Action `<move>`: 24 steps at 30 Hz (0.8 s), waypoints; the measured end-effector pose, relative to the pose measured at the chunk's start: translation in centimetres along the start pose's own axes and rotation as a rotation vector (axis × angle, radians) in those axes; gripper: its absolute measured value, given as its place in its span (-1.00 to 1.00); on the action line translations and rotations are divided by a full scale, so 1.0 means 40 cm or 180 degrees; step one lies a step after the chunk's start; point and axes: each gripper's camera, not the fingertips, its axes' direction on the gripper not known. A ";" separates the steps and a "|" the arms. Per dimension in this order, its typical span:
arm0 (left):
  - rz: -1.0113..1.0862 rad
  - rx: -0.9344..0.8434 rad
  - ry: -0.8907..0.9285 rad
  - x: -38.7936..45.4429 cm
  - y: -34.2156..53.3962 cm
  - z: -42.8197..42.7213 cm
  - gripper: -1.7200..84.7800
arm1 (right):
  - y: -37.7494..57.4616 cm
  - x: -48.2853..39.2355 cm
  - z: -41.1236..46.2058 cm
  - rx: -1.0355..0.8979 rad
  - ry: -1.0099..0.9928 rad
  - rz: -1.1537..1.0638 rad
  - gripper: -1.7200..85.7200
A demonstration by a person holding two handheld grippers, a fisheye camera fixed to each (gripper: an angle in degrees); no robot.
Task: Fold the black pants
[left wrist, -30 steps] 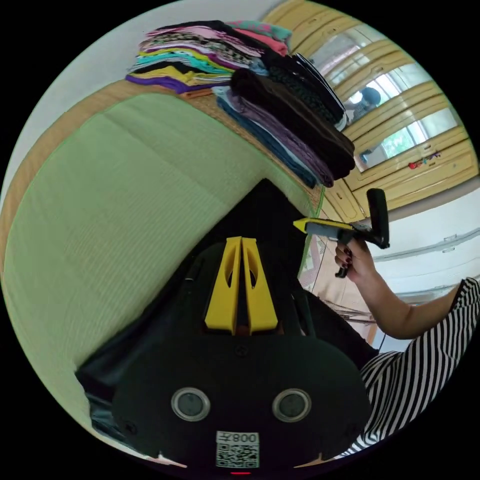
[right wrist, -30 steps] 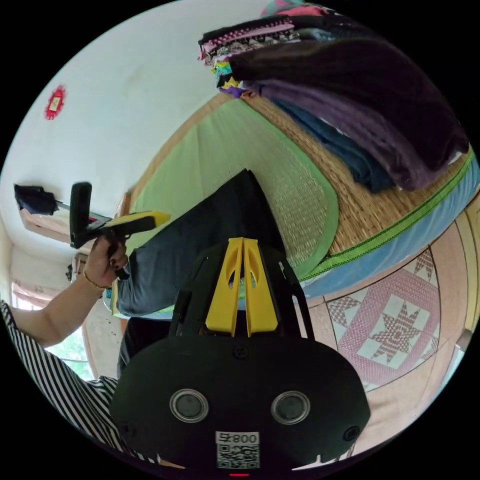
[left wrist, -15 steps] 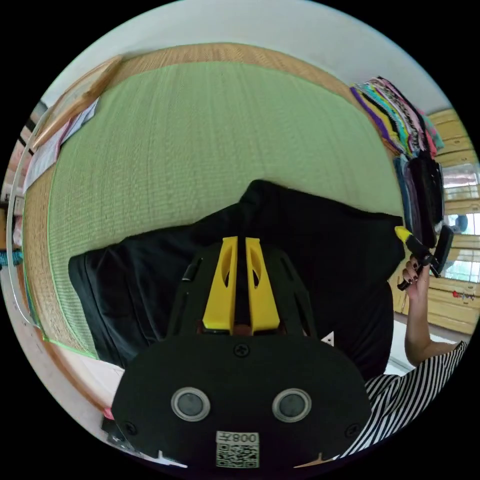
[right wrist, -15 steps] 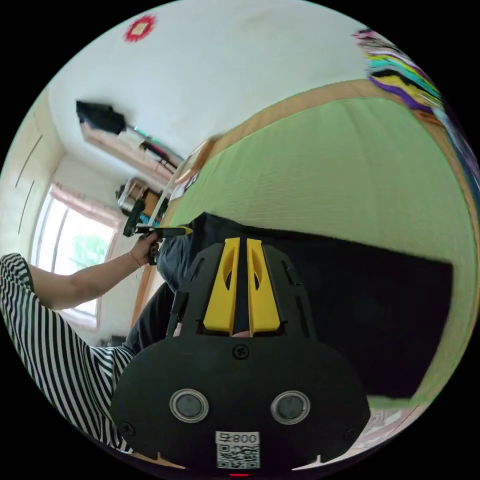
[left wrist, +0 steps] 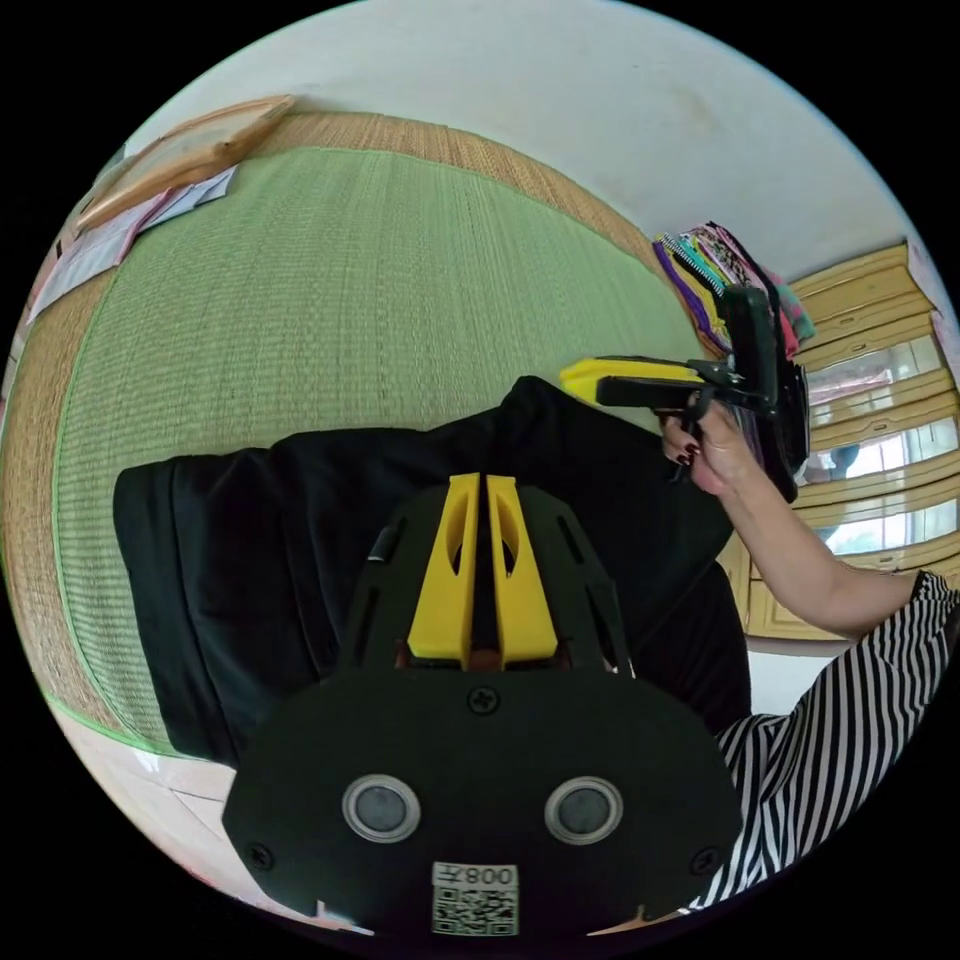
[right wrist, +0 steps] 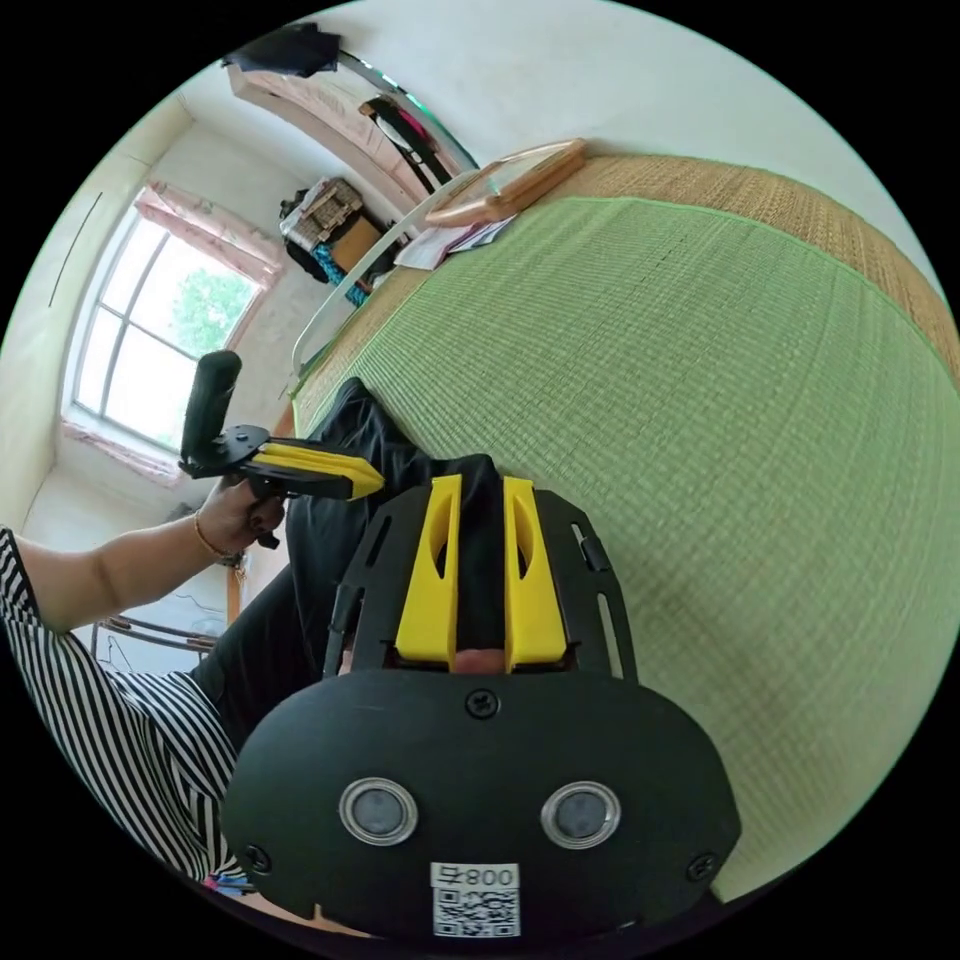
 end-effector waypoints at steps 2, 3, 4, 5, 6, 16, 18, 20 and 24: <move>-0.0041 0.0068 0.0053 -0.063 0.039 -0.040 -0.93 | -0.059 -0.006 0.034 -0.0118 -0.0076 0.0005 -0.79; -0.0050 0.0081 0.0068 -0.078 0.049 -0.049 -0.93 | -0.089 -0.019 0.054 -0.0179 -0.0113 -0.0036 -0.80; -0.0056 0.0109 0.0128 -0.105 0.068 -0.067 -0.93 | -0.101 -0.029 0.062 -0.0198 -0.0105 -0.0067 -0.80; -0.0051 0.0131 0.0171 -0.130 0.087 -0.083 -0.93 | -0.118 -0.051 0.072 -0.0182 -0.0058 -0.0138 -0.80; -0.0049 0.0139 0.0172 -0.142 0.095 -0.090 -0.93 | -0.131 -0.073 0.075 -0.0117 -0.0046 -0.0185 -0.81; -0.0157 0.0291 0.0125 -0.339 0.215 -0.207 -0.91 | -0.266 -0.162 0.115 0.0032 -0.0080 -0.0200 -0.88; -0.0244 0.0409 -0.0005 -0.381 0.237 -0.245 -0.90 | -0.313 -0.154 0.121 0.0035 -0.0129 -0.0107 -0.89; -0.0469 0.0631 -0.0255 -0.450 0.269 -0.305 -0.87 | -0.346 -0.150 0.123 0.0032 -0.0161 -0.0046 -0.89; -0.0977 0.1052 -0.0533 -0.566 0.325 -0.389 -0.83 | -0.412 -0.143 0.130 -0.0019 -0.0177 0.0111 -0.91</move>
